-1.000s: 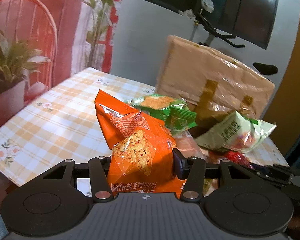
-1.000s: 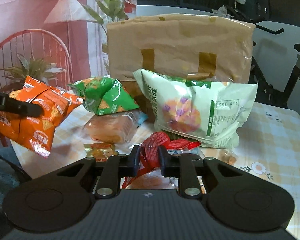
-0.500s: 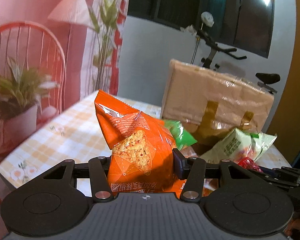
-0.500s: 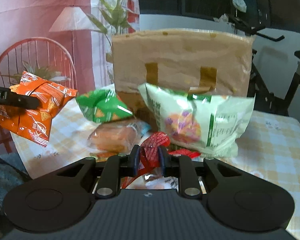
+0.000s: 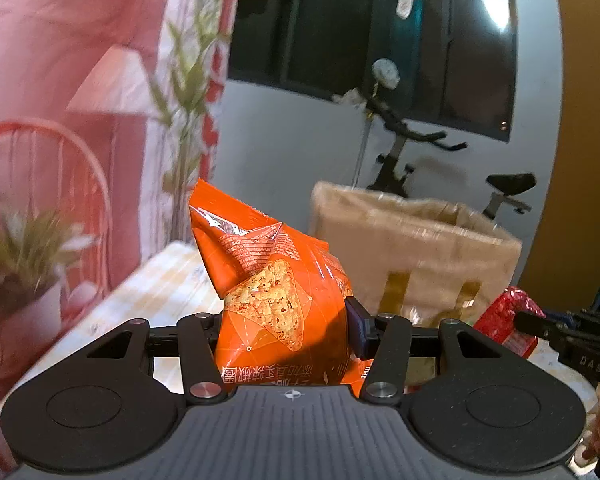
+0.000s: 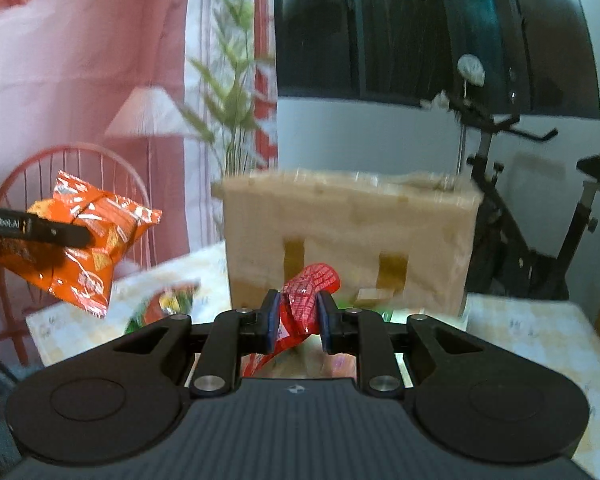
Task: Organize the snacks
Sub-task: 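Carry both packets over the box and open both tools to drop them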
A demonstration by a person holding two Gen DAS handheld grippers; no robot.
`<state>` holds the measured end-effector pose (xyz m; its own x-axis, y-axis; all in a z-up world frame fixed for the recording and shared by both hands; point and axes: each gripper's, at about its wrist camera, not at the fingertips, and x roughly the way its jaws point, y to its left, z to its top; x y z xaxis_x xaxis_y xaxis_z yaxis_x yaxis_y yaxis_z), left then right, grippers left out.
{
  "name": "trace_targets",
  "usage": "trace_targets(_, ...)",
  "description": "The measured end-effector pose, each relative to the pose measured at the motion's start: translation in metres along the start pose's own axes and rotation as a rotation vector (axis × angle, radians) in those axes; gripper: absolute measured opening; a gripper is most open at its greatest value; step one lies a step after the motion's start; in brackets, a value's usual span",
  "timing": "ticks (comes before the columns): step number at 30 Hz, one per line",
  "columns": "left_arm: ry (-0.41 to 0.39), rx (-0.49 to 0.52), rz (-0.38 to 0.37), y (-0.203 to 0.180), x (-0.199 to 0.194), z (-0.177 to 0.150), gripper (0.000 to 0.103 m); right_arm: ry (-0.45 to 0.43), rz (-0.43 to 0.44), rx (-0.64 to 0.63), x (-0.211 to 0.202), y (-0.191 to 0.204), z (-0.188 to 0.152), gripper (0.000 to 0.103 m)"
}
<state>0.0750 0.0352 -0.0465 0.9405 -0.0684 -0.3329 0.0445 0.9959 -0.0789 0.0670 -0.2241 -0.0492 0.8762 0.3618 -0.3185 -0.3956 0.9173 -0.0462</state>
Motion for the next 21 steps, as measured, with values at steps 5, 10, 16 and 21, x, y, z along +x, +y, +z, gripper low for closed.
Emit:
trace_targets(5, -0.042, -0.002, -0.079, -0.008, 0.017, 0.032, 0.054, -0.063, -0.018, -0.008, 0.005, -0.013, 0.034, 0.021)
trace_targets(10, -0.063, 0.013, -0.130, -0.024, 0.048, 0.061, 0.054, -0.103, -0.043, -0.019, 0.020, -0.028, 0.066, 0.021)
trace_targets(16, -0.107, 0.060, -0.159, -0.048, 0.091, 0.094, 0.054, -0.150, -0.078, -0.049, 0.051, -0.045, 0.100, 0.021)
trace_targets(21, -0.086, 0.094, -0.182, -0.067, 0.134, 0.115, 0.054, -0.133, -0.113, -0.061, 0.089, -0.062, 0.116, 0.021)
